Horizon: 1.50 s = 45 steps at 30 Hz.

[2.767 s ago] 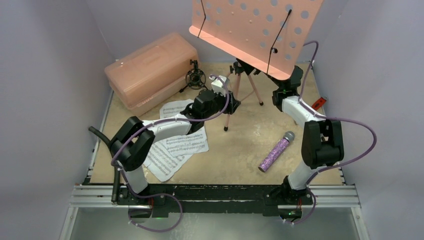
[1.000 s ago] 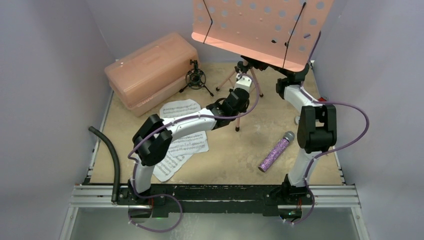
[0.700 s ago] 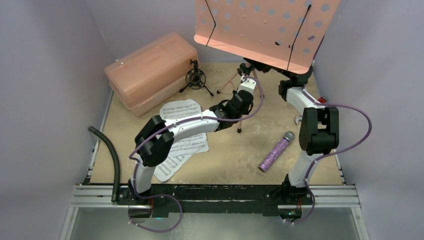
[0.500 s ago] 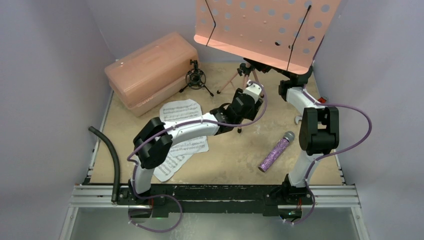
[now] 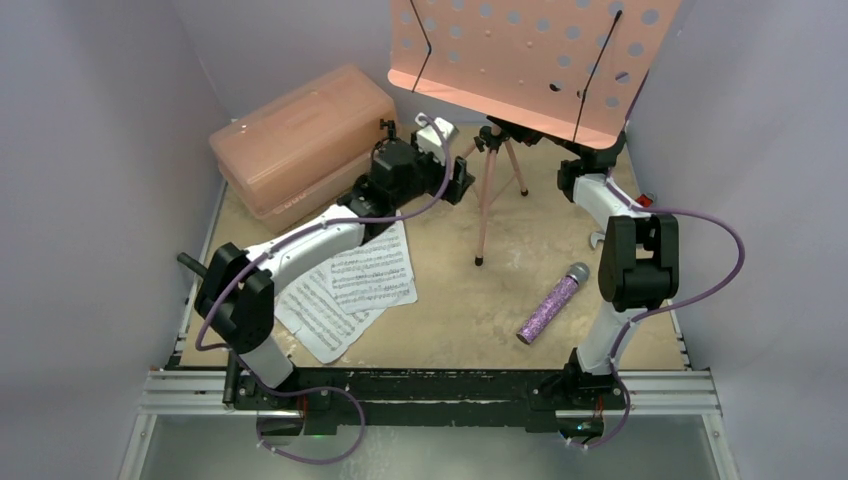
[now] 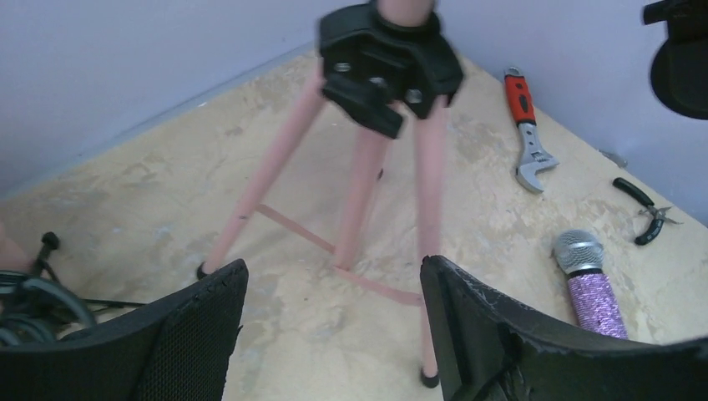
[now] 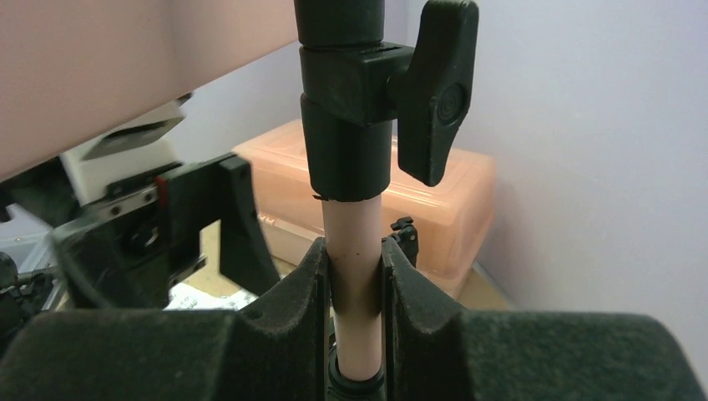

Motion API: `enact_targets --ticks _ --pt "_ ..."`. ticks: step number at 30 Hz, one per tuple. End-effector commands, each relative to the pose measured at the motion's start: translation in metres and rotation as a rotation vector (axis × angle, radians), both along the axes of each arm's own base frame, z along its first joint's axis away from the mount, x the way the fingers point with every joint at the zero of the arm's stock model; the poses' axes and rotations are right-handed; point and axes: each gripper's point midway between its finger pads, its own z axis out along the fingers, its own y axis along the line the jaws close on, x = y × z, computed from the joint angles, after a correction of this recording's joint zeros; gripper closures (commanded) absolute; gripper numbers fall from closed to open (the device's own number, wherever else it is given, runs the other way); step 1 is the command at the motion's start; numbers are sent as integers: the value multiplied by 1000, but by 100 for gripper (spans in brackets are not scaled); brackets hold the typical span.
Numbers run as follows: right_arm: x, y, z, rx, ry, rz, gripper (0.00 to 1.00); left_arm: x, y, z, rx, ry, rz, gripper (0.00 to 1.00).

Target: Set up the instrument practice props

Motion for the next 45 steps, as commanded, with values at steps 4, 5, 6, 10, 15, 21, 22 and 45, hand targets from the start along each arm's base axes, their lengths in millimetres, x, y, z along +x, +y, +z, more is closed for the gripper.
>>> enact_targets --ticks 4,5,6,10,15,21,22,45 --pt "-10 6 1 -22 71 52 100 25 29 6 -70 -52 -194 30" --pt "-10 6 1 -19 77 50 100 29 29 1 -68 -55 -226 32" --pt "-10 7 2 -17 85 49 100 32 27 -3 -63 -58 -262 33" --pt "-7 5 4 -14 108 32 100 53 16 -11 -52 -88 -300 36" --pt "-8 5 4 -27 114 32 100 73 0 -15 -81 -177 -324 47" --pt "-8 6 6 -26 112 35 100 102 -7 -8 -71 -254 -252 45" --pt "-8 6 7 -26 110 35 100 103 -11 -6 -72 -264 -267 45" --pt "-11 6 47 -30 1 51 100 90 -30 -20 175 -300 -182 100"
